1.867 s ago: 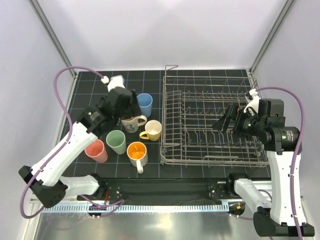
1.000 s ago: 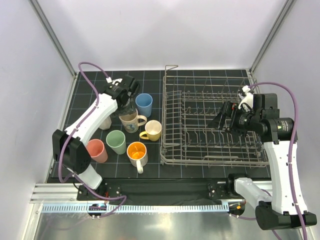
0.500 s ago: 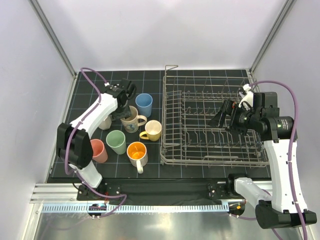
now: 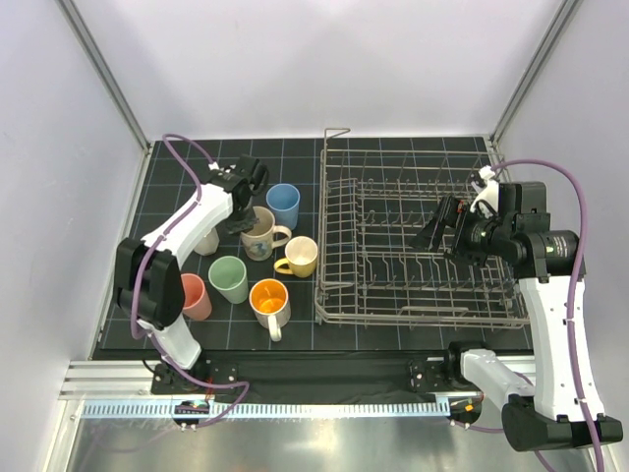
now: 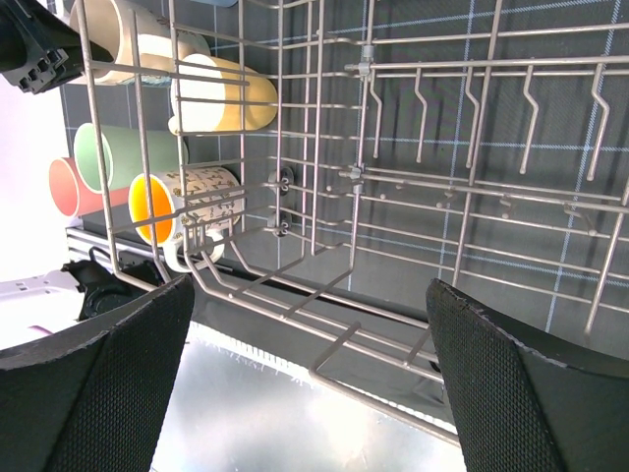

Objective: Load the cups into the dish rack

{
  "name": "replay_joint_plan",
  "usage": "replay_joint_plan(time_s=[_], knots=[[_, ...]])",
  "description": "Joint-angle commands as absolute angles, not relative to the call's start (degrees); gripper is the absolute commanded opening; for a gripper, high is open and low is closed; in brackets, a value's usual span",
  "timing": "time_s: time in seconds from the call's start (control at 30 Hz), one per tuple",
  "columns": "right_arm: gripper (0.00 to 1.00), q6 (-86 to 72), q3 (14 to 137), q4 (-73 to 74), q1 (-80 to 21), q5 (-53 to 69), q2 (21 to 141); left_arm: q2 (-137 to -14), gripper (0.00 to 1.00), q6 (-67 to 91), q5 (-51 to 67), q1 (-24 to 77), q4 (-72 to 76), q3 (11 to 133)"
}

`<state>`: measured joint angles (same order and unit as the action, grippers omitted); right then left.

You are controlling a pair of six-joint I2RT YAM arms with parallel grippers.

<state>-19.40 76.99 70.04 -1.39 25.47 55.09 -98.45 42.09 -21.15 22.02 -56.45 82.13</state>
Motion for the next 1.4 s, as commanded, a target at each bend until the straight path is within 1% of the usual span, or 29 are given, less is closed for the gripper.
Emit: replay_joint_plan(time_s=[0.0,0.17,0.3,0.43,0.53,0.57,0.67,0.7,0.77,0.8,0.9,0.93,0.97,1.0,1.03,1.07,1.13,1.17,1.37], knots=[[1.00,-19.1,79.3,70.4,-1.7,25.4,54.7,-97.2,0.00,41.8,-22.9,21.7,-56.2,81.6],[1.00,-19.1,80.2,70.2,-1.7,25.7,55.4,-93.9,0.00,41.8,-25.0,21.6,-57.7,82.7],[1.00,-19.1,81.3,69.8,-1.7,25.8,55.8,-89.2,0.00,41.7,-26.3,21.6,-59.5,86.1],[1.00,-21.0,82.7,70.6,-2.2,21.3,56.7,-84.8,0.01,41.9,-25.8,21.7,-62.0,89.7],[1.00,-22.8,83.0,68.5,-2.5,20.1,56.3,-80.9,0.00,41.9,-24.4,21.6,-63.7,92.3],[1.00,-23.2,82.9,66.7,-2.8,20.6,56.3,-79.4,0.00,42.0,-23.4,21.6,-63.8,92.5],[1.00,-25.2,82.0,62.7,-3.4,27.1,57.2,-73.6,0.00,42.5,-21.1,21.6,-62.1,92.7],[1.00,-25.7,81.3,61.7,-3.8,31.9,58.3,-72.2,0.00,42.5,-19.3,21.6,-60.3,92.5],[1.00,-28.3,80.7,58.2,-6.2,35.2,59.7,-68.1,0.00,42.4,-16.5,21.7,-57.9,91.9],[1.00,-29.1,80.6,57.0,-7.5,36.4,60.8,-66.7,0.00,42.4,-12.6,21.7,-56.6,91.6],[1.00,-33.2,82.1,52.2,-14.0,37.7,62.9,-61.3,0.00,43.6,-6.4,21.6,-47.9,87.7],[0.99,-34.4,82.4,50.7,-15.7,38.7,64.6,-59.9,0.00,43.9,-2.2,21.6,-44.9,86.1],[0.98,-35.8,82.5,47.3,-17.1,41.5,65.6,-58.2,0.00,44.4,-0.4,21.7,-38.1,84.6],[0.98,-37.7,82.7,45.4,-18.4,42.6,66.3,-56.6,0.00,44.6,2.1,21.7,-34.6,80.5],[0.97,-40.8,82.7,43.3,-21.2,43.7,67.2,-53.5,0.00,44.6,5.2,21.7,-31.1,78.7],[0.97,-42.8,82.6,39.2,-22.3,45.2,67.7,-52.2,0.00,44.6,6.5,21.7,-24.2,76.7],[0.97,-49.5,81.9,34.4,-25.0,47.1,68.4,-49.2,0.00,44.0,11.2,21.7,-18.5,72.6],[0.97,-51.9,81.0,29.4,-25.8,48.4,68.5,-48.6,0.00,43.2,12.6,21.7,-14.2,71.7],[0.97,-68.9,78.1,11.3,-31.4,49.5,69.3,-45.9,0.00,40.3,18.7,21.7,-3.2,66.2]])
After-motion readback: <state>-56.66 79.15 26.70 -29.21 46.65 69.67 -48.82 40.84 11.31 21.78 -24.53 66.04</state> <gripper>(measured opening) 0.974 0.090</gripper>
